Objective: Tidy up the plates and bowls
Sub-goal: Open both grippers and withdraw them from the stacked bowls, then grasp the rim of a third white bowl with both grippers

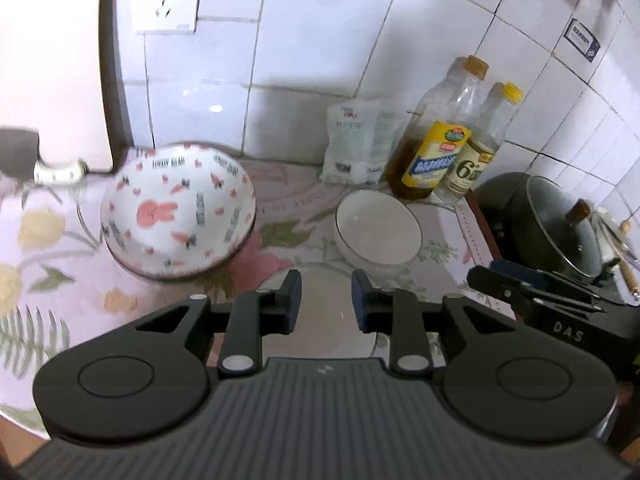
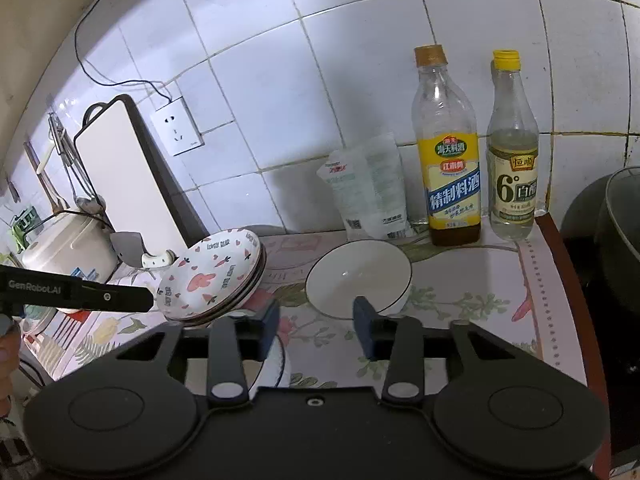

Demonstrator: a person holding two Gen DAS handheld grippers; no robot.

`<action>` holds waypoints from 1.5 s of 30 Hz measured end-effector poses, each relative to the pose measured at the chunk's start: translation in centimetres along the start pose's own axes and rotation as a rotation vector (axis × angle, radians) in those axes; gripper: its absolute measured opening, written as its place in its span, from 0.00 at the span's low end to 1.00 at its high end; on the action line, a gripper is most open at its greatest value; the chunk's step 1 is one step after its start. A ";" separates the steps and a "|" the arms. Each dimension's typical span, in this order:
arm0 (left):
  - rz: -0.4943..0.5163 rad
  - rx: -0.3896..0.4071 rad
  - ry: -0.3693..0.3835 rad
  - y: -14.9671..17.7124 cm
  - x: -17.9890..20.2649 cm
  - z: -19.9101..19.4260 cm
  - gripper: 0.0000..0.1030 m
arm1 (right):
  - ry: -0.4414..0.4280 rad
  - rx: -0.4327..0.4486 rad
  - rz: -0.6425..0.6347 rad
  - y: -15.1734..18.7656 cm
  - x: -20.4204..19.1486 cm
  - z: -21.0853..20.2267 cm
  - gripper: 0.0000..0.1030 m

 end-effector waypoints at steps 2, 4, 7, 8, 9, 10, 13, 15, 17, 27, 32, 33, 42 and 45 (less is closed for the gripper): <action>0.012 0.014 -0.012 -1.2 0.3 0.3 0.32 | 0.001 0.008 0.001 -0.5 0.5 0.6 0.61; 0.017 0.018 -0.024 -2.0 0.6 0.8 0.42 | 0.001 0.011 0.008 -1.0 1.0 1.5 0.61; 0.062 -0.016 -0.040 -3.3 1.6 2.6 0.53 | -0.015 -0.023 0.048 -1.5 2.4 3.6 0.62; 0.075 -0.027 -0.055 -3.6 2.0 3.3 0.53 | -0.021 -0.043 0.055 -1.6 2.9 4.4 0.62; 0.086 -0.027 -0.062 -3.9 2.4 4.1 0.54 | -0.032 -0.067 0.060 -1.6 3.5 5.4 0.62; 0.094 -0.028 -0.057 -4.1 2.7 4.9 0.55 | -0.037 -0.079 0.070 -1.6 4.0 6.1 0.62; 0.074 -0.054 -0.044 -4.5 3.2 7.9 0.55 | -0.030 -0.104 0.170 -1.2 6.3 8.5 0.62; 0.068 -0.066 -0.050 -4.5 3.7 10.1 0.55 | -0.003 -0.101 0.236 -1.0 7.7 9.6 0.62; 0.060 -0.084 -0.068 -4.4 3.9 12.1 0.55 | 0.019 -0.097 0.255 -0.8 8.6 10.6 0.62; 0.008 -0.168 -0.098 -3.8 4.0 17.8 0.55 | 0.000 -0.099 0.337 0.4 9.7 13.7 0.44; 0.010 -0.226 -0.145 -3.7 3.6 19.8 0.55 | 0.033 -0.095 0.356 0.6 9.8 14.5 0.44; -0.010 -0.230 -0.141 -3.6 3.4 19.9 0.55 | 0.037 -0.098 0.364 0.6 9.9 14.7 0.44; 0.008 -0.231 -0.105 -2.8 4.0 20.4 0.15 | 0.054 -0.116 0.408 1.3 10.9 15.4 0.17; -0.012 -0.231 -0.095 -2.4 4.2 20.4 0.07 | 0.052 -0.115 0.428 1.6 10.7 15.4 0.15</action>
Point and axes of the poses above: each gripper's, at about its wrist camera, not at the fingertips, and z roughly the way its jaws point, x to its right, y to its underside, the point moved 3 cm from there along z, roughly the way its jaws point, and after that the axes turned 9 degrees about z, right-handed, at the moved point
